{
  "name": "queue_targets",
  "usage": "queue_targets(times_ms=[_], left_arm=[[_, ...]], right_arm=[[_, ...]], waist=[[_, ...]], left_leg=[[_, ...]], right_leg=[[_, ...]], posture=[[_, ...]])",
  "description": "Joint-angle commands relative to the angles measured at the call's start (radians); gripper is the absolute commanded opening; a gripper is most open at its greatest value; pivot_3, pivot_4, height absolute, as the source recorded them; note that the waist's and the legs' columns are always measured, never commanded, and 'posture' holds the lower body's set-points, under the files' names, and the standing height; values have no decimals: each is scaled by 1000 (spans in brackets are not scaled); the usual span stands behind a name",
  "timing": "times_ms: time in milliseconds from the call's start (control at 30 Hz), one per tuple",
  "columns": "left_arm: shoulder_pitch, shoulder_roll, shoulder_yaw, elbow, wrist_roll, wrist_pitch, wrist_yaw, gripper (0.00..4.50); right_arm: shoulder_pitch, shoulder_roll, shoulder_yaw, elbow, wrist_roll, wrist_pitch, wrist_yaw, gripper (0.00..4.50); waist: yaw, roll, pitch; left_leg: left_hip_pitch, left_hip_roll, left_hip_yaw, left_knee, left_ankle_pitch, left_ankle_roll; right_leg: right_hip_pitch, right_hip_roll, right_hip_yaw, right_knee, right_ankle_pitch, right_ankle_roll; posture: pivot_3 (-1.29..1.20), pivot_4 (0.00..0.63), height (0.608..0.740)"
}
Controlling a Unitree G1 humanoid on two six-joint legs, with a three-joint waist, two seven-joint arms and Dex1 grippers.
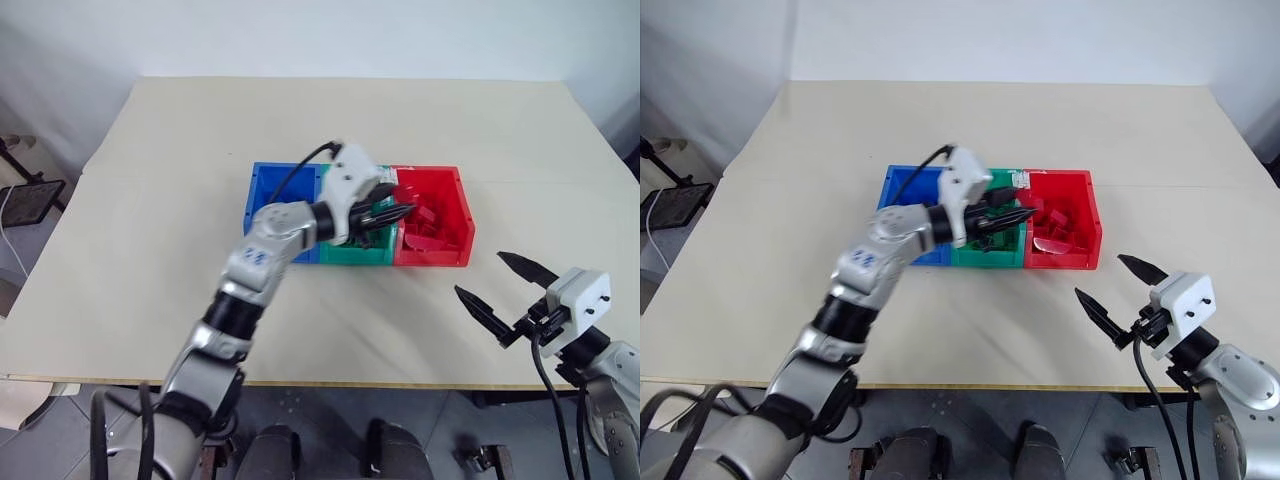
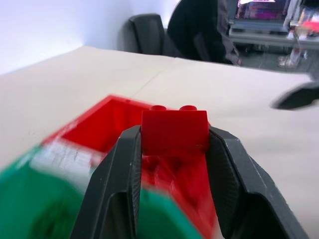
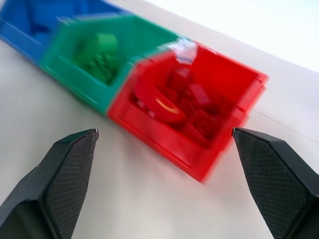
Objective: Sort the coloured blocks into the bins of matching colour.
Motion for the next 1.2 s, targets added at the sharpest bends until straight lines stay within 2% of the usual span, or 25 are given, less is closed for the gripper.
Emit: queue_targets(times_ms=[33, 200, 333, 367, 533, 633, 700, 867, 967, 1067, 1200], left_arm=[[-79, -40, 7, 186, 52, -153, 5, 1465], [-115, -63, 22, 297, 69, -259, -35, 3079], [-78, -24, 40, 230, 47, -285, -115, 4366], [-62, -11, 44, 204, 41, -291, -136, 4462], [96, 140, 67, -10, -1, -326, -298, 4462], [284, 353, 137, -196, -60, -367, -450, 4462], [382, 459, 188, -275, -92, -320, -479, 4462], [601, 633, 328, -388, -131, -265, -466, 4462], [688, 676, 386, -416, -140, -233, -443, 4462], [814, 686, 495, -425, -154, -215, -377, 4462], [845, 668, 509, -450, -148, -211, -329, 4462]], right_arm=[[28, 6, -10, -62, 4, 4, -25, 4500], [52, 15, -5, -82, -4, -4, -43, 4500], [57, 13, 0, -71, -10, -22, -26, 4500], [54, 11, 5, -65, -12, -27, -20, 4500], [13, -17, 29, -26, -18, -50, 27, 4500], [-40, -57, 58, 37, -21, -65, 91, 4500], [-72, -79, 76, 82, -8, -72, 144, 4500], [-176, -129, 124, 178, -14, -101, 244, 4500], [-225, -134, 144, 208, -14, -100, 266, 4500], [-306, -126, 192, 233, -33, -84, 258, 4500], [-351, -113, 211, 233, -43, -76, 231, 4500]], waist=[[-7, 0, 0], [-7, 0, 0], [-5, 0, 0], [-5, 0, 0], [-19, 1, 0], [-35, 1, 0], [-58, 1, -1], [-39, 1, 0], [-27, 1, 0], [-33, 1, 0], [-33, 1, 0]], left_leg=[[1, 0, 1, -1, 0, 0], [1, 0, 1, -3, 0, 0], [0, 0, 1, -2, 0, 0], [0, 0, 1, -1, 0, 0], [1, 1, 1, -2, 0, 0], [2, 1, 0, -1, 0, 0], [3, 3, 1, -2, 0, 0], [2, 2, -3, 0, -1, -1], [2, 2, -4, 1, -1, -1], [3, 3, -3, 0, -1, -1], [3, 4, -3, -1, -1, -1]], right_leg=[[0, 0, 0, 0, 0, 0], [-1, 0, -1, 1, 0, 0], [-1, 0, -1, 1, 0, 0], [-1, 0, -1, 1, 0, 0], [-1, 0, 0, 2, 0, 0], [-1, 0, 0, 4, 0, 0], [-2, 1, 0, 4, 0, 0], [0, -1, -1, 6, 0, 0], [0, -1, -1, 6, 0, 1], [0, 0, -1, 6, 0, 1], [-1, 0, -1, 7, 0, 0]], posture=[[0, 150, 740], [0, 150, 740], [0, 150, 740], [0, 150, 740], [0, 150, 740], [0, 150, 740], [0, 150, 740], [0, 150, 740], [0, 150, 740], [0, 150, 740], [0, 150, 740]])
